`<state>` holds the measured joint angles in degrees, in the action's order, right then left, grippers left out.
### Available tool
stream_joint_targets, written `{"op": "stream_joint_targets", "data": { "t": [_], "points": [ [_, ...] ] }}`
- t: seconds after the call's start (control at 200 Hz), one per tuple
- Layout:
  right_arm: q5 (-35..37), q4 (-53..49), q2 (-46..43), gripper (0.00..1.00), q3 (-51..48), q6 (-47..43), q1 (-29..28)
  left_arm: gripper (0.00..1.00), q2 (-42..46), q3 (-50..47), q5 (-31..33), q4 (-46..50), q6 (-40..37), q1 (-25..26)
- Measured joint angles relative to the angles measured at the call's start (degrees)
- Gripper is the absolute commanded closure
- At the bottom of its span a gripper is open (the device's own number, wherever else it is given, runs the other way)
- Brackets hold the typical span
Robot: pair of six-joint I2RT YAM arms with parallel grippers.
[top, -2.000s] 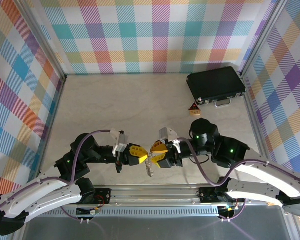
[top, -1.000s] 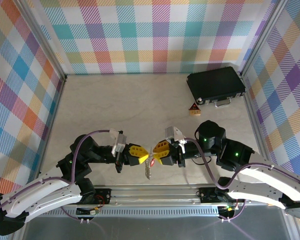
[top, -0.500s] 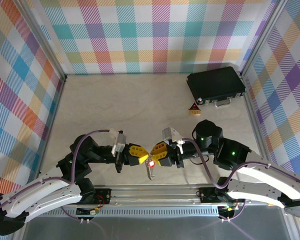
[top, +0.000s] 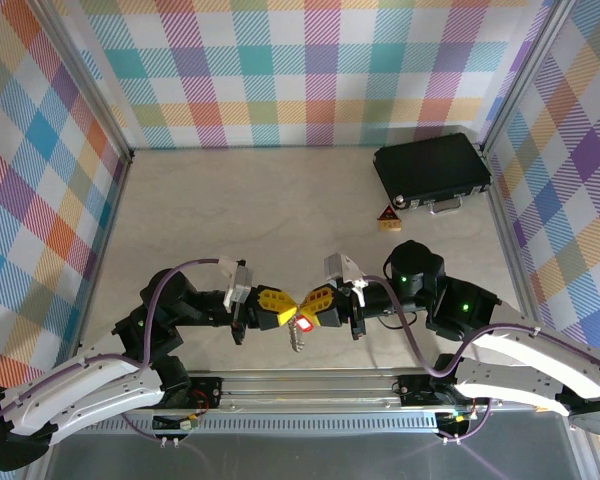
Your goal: Put the keys on the keyring
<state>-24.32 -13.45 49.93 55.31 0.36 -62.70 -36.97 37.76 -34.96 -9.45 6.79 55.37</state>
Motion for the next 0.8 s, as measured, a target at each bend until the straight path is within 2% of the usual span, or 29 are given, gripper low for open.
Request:
{"op": "stream_joint_targets", "data": {
  "t": [0.115,0.2,0.355,0.525,0.8],
  "points": [
    [1.38,-2.78,0.28,1.00,0.20,-1.46,0.00,0.71,-0.20,1.49,1.86,5.22,-2.64,0.02],
    [2.93,-7.48,0.92,1.00,1.55,-3.13,0.00,0.64,-0.68,3.96,4.04,11.28,-4.72,0.00],
    [5.05,-18.21,4.13,1.00,8.79,-7.39,0.00,0.61,-1.73,9.40,6.62,21.42,-8.70,0.04],
    [5.68,-27.54,7.91,1.00,16.00,-11.41,0.00,0.60,-3.61,12.83,6.82,28.09,-10.97,0.22],
    [5.68,-36.44,12.28,1.00,20.68,-14.25,0.00,0.64,-8.13,13.90,5.90,30.12,-11.80,1.29]
  ]
}}
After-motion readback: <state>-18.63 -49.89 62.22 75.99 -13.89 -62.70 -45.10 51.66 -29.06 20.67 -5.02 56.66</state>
